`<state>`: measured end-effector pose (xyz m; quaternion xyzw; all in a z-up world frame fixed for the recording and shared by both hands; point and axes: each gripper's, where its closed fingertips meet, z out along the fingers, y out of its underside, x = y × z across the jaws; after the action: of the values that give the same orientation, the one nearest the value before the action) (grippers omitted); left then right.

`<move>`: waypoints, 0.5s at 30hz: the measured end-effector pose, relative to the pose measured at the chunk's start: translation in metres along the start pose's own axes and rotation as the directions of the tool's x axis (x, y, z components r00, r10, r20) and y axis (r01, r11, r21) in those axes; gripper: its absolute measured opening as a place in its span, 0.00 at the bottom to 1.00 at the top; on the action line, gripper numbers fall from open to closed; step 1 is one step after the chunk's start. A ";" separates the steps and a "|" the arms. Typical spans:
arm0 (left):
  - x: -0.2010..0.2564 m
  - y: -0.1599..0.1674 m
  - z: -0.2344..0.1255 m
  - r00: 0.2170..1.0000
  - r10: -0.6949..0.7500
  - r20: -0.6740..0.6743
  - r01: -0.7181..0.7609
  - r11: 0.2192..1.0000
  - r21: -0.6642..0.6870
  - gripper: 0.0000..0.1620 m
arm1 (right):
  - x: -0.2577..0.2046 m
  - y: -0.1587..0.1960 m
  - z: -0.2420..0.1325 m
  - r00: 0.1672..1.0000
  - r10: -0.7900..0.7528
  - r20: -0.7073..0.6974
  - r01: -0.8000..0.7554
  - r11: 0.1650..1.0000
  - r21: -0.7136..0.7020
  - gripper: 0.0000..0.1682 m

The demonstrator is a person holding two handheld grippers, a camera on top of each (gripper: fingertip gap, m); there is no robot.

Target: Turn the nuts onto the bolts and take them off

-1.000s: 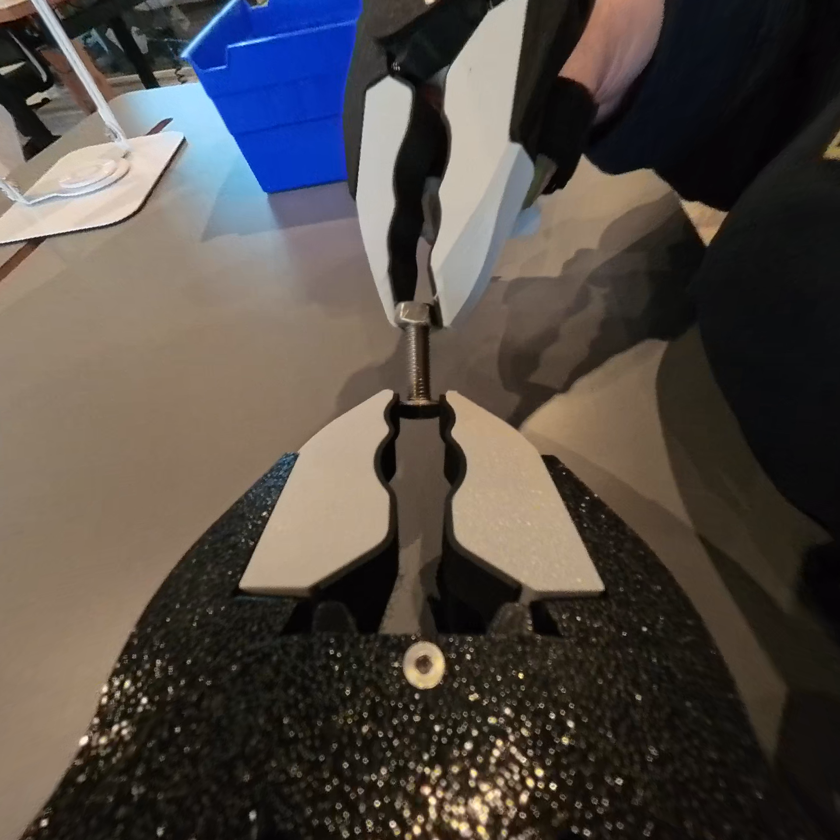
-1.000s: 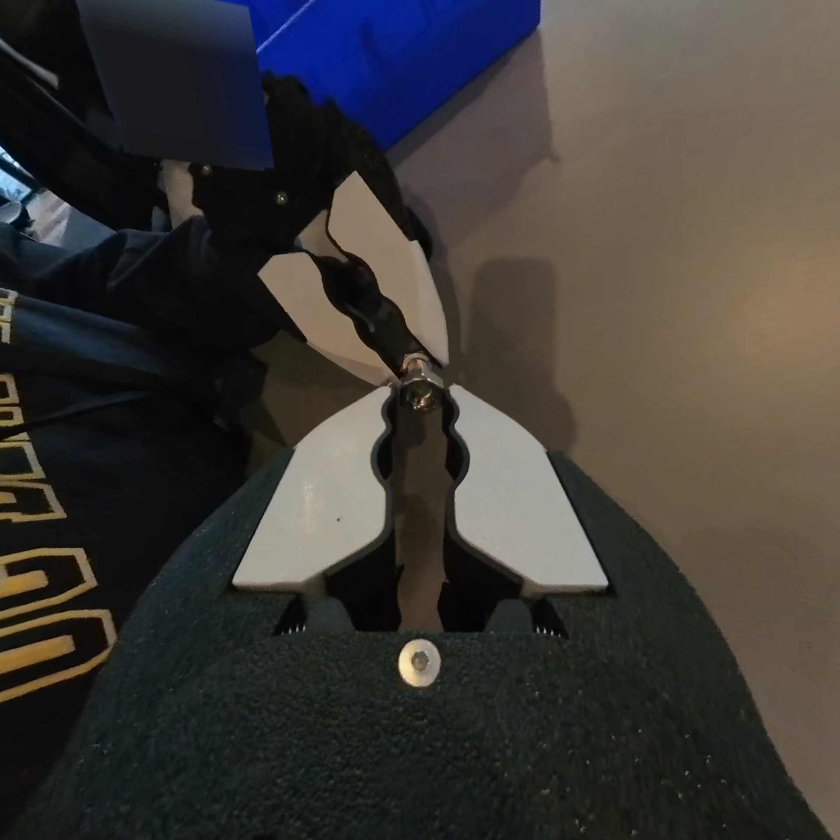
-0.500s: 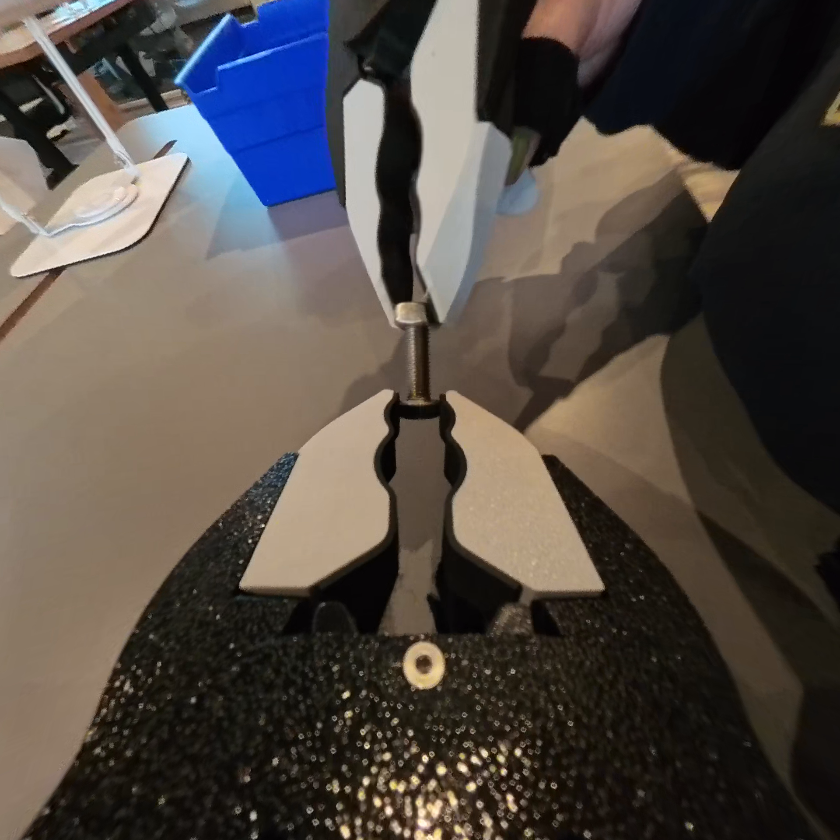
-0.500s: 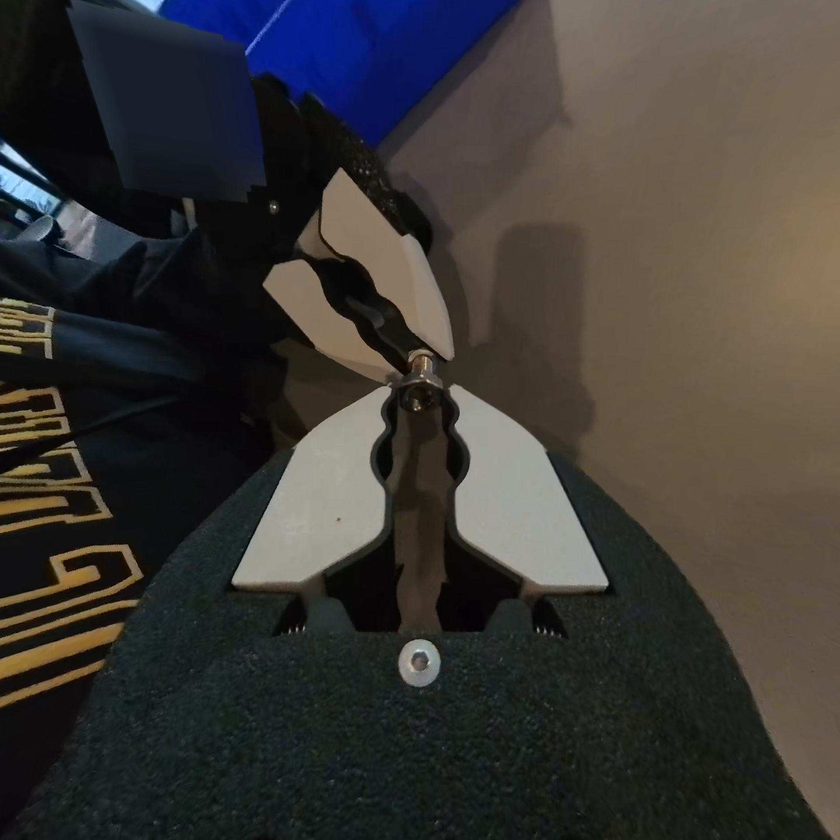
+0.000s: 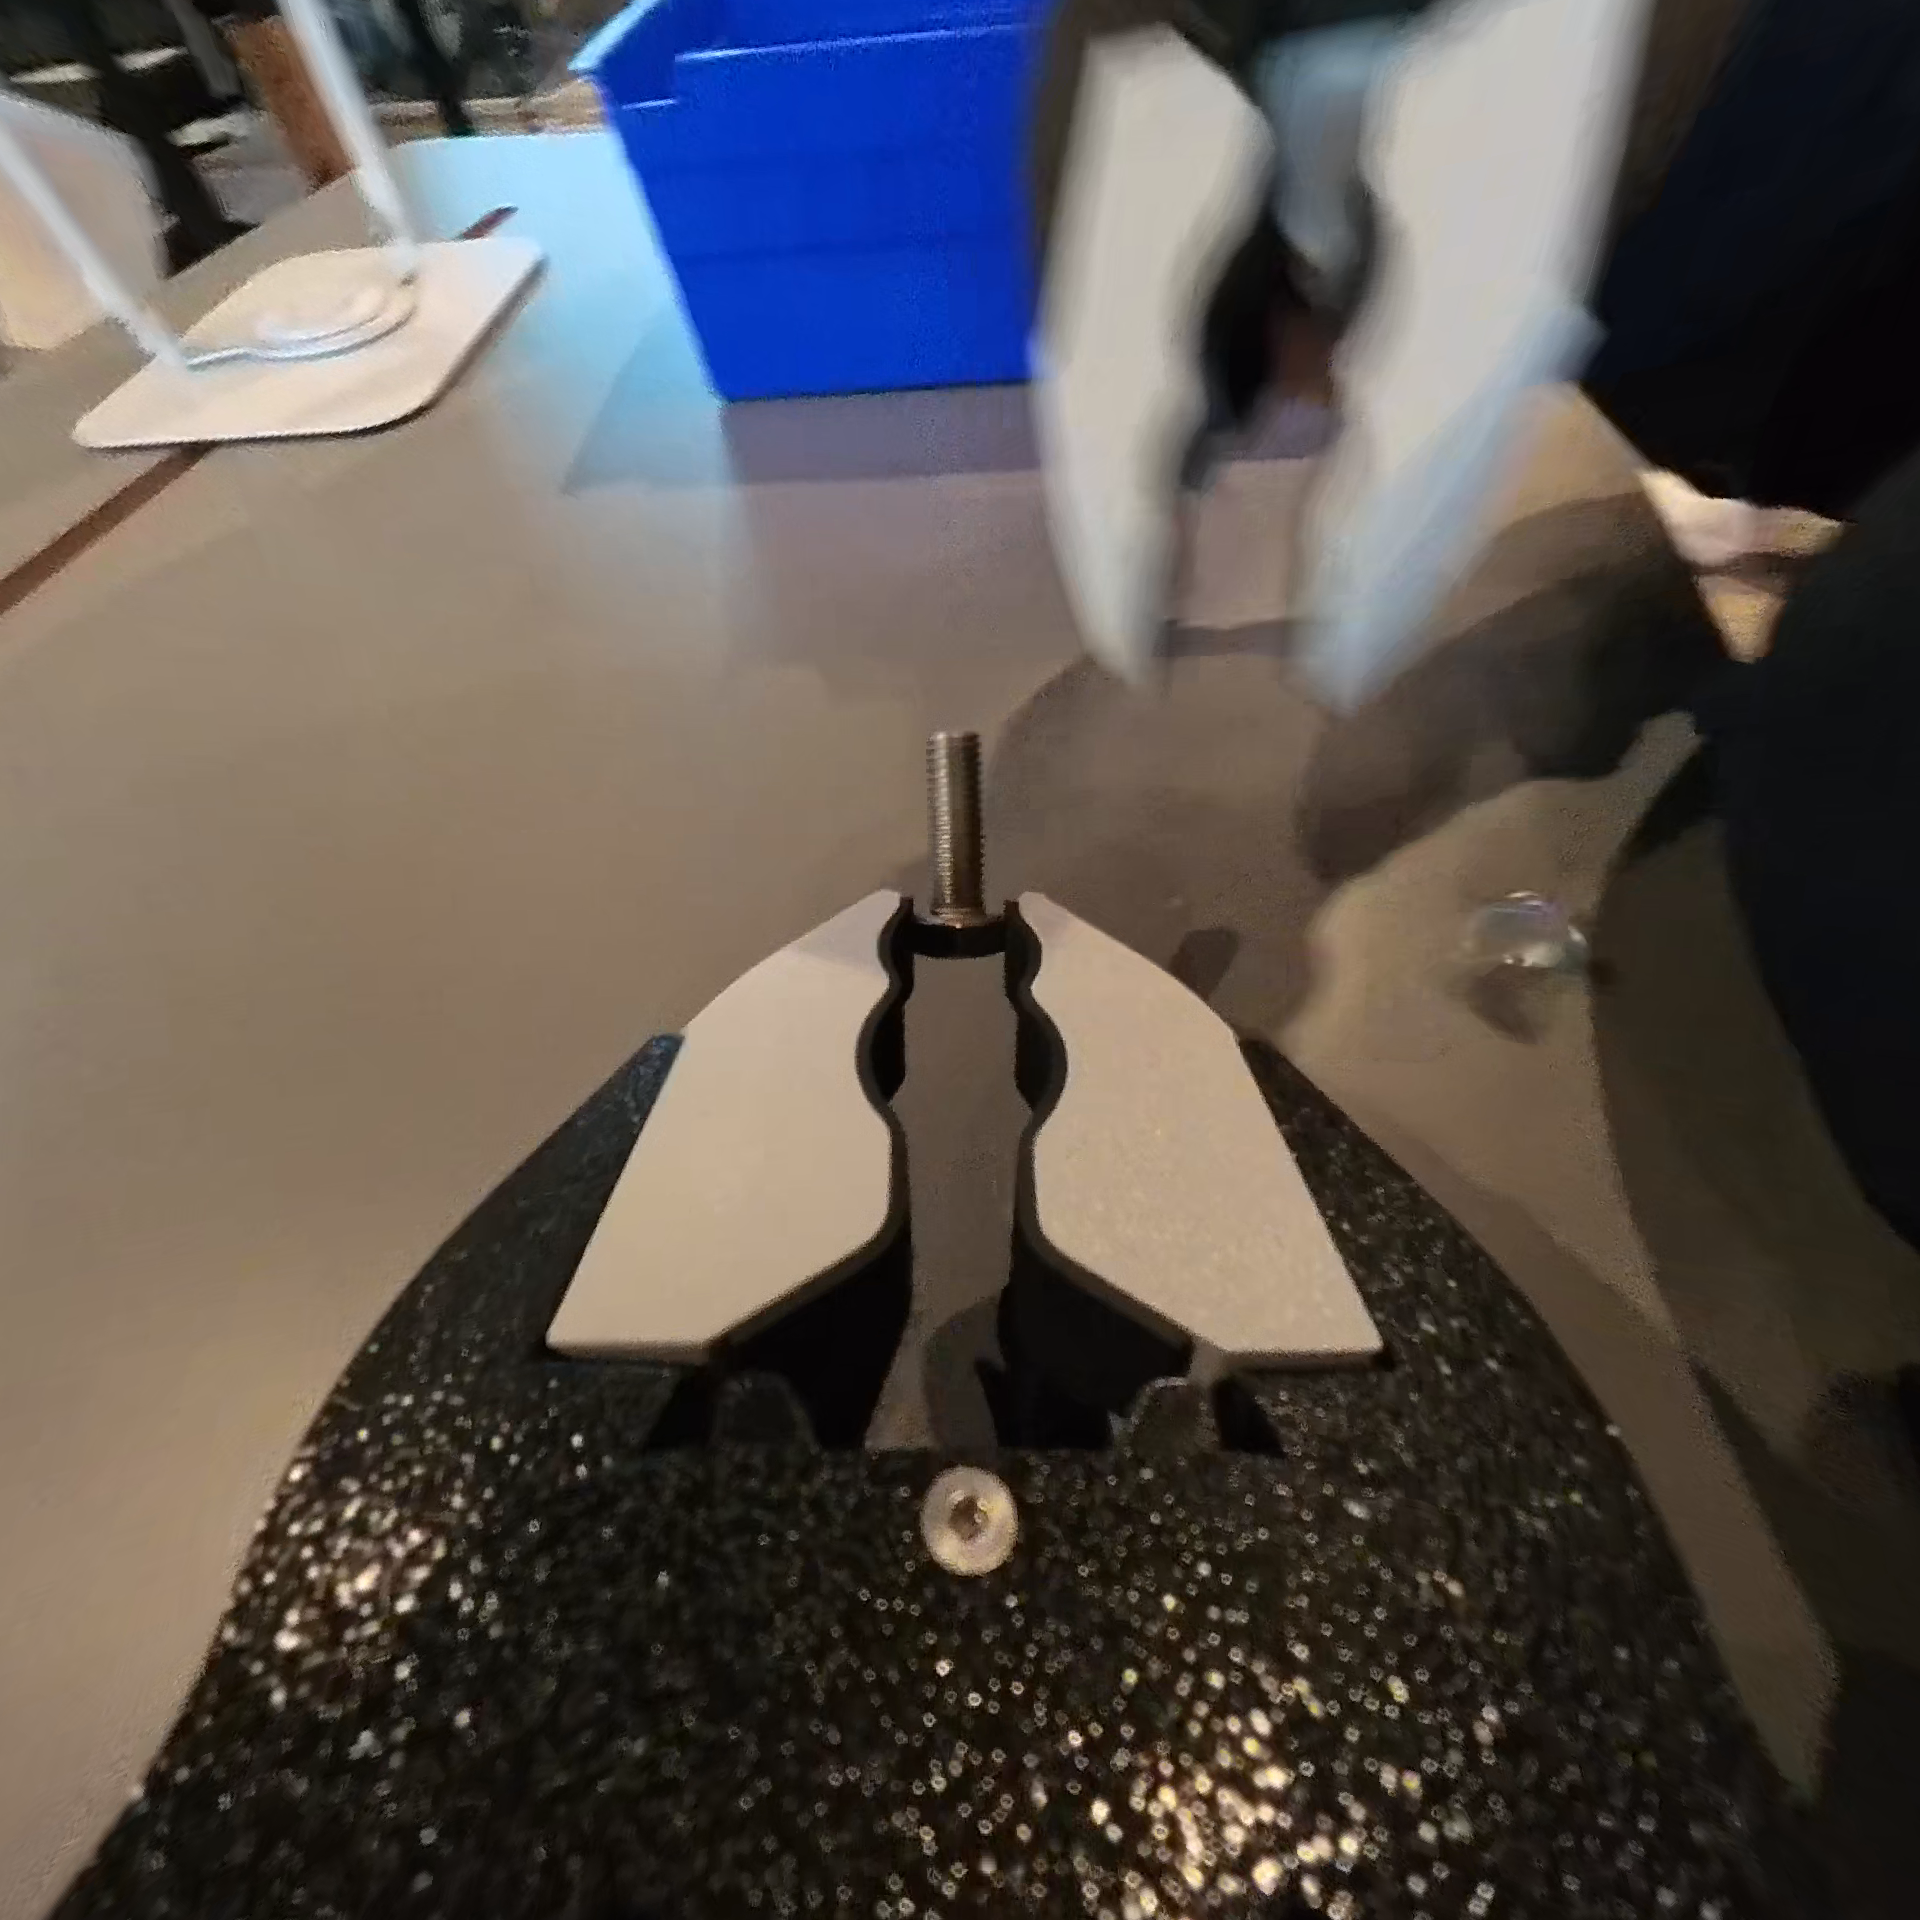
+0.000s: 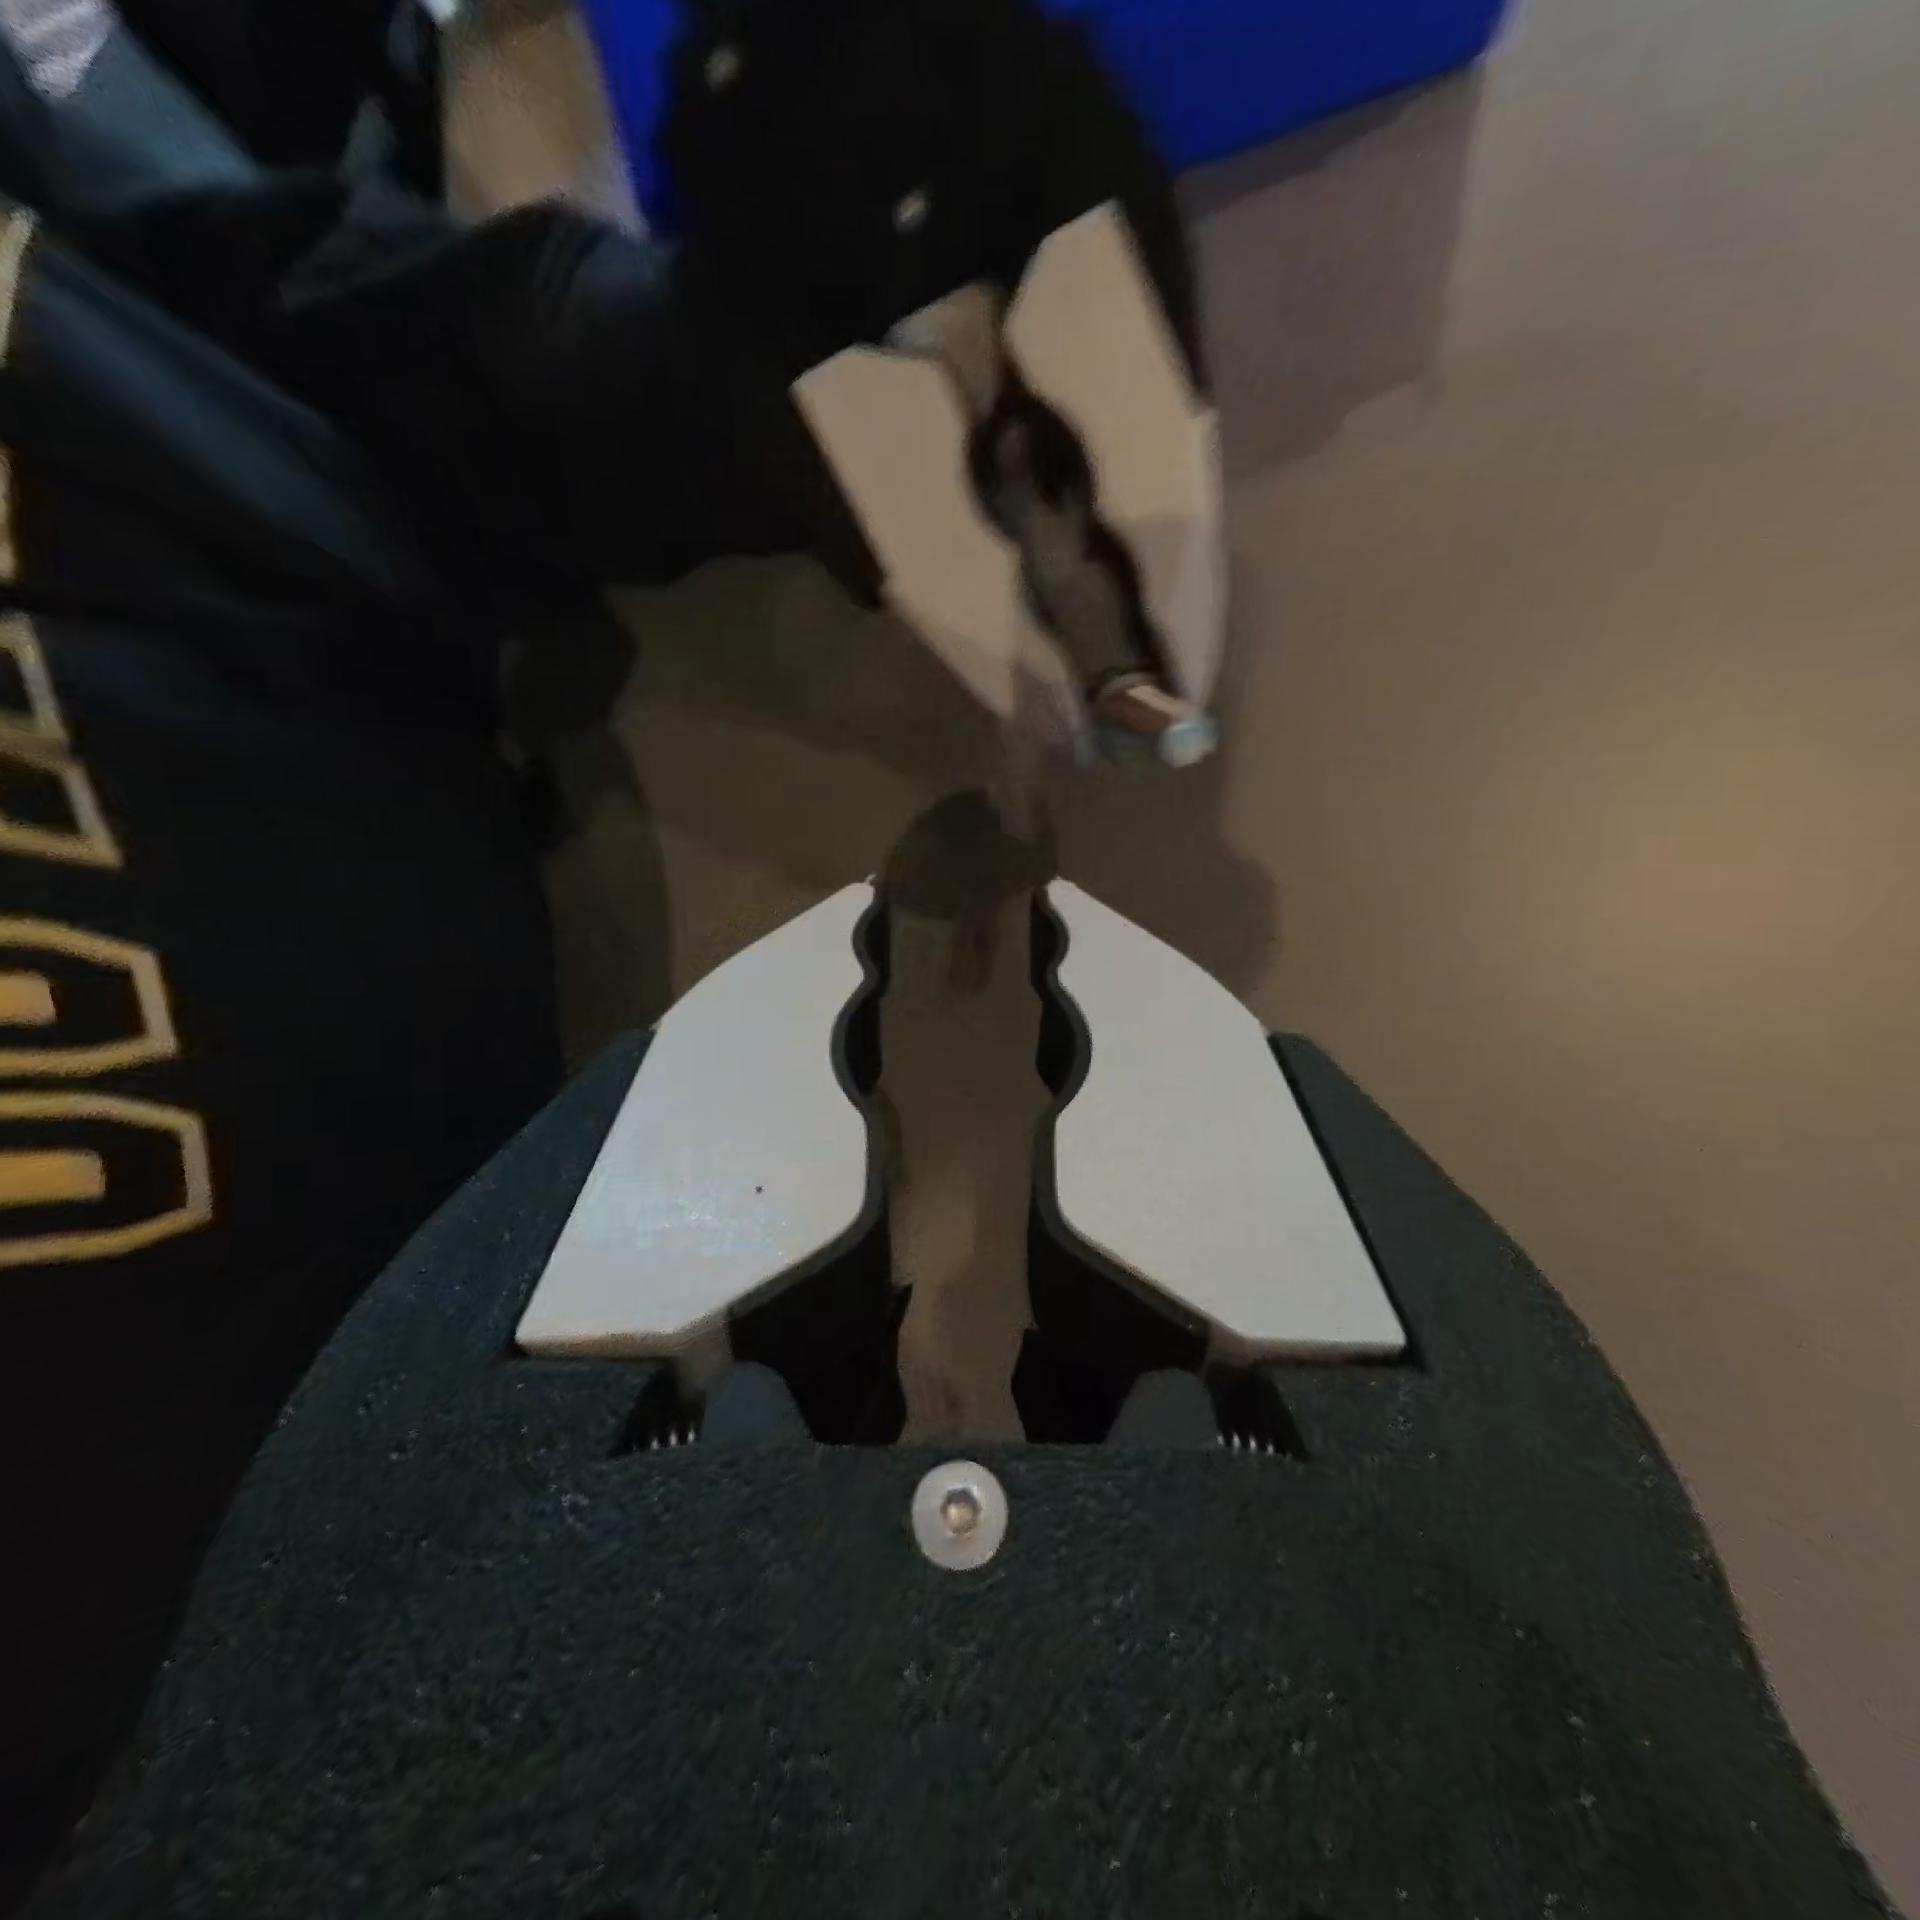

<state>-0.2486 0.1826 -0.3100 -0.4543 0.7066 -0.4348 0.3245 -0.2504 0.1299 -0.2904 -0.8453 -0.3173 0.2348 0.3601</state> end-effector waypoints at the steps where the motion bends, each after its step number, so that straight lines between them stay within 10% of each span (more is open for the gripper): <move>1: -0.002 0.001 0.000 1.000 -0.006 0.015 0.006 1.000 -0.004 0.10 | -0.012 0.006 0.006 0.997 -0.038 0.067 0.039 0.999 -0.017 0.15; 15: -0.006 0.000 -0.002 0.999 -0.027 0.030 0.027 1.000 0.002 0.10 | -0.066 0.056 -0.001 0.925 -0.223 0.309 0.247 0.968 -0.039 0.19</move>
<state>-0.2479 0.1891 -0.3093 -0.4699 0.6953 -0.4328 0.3294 -0.2742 0.0527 -0.3216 -0.7684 -0.4764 0.3040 0.3002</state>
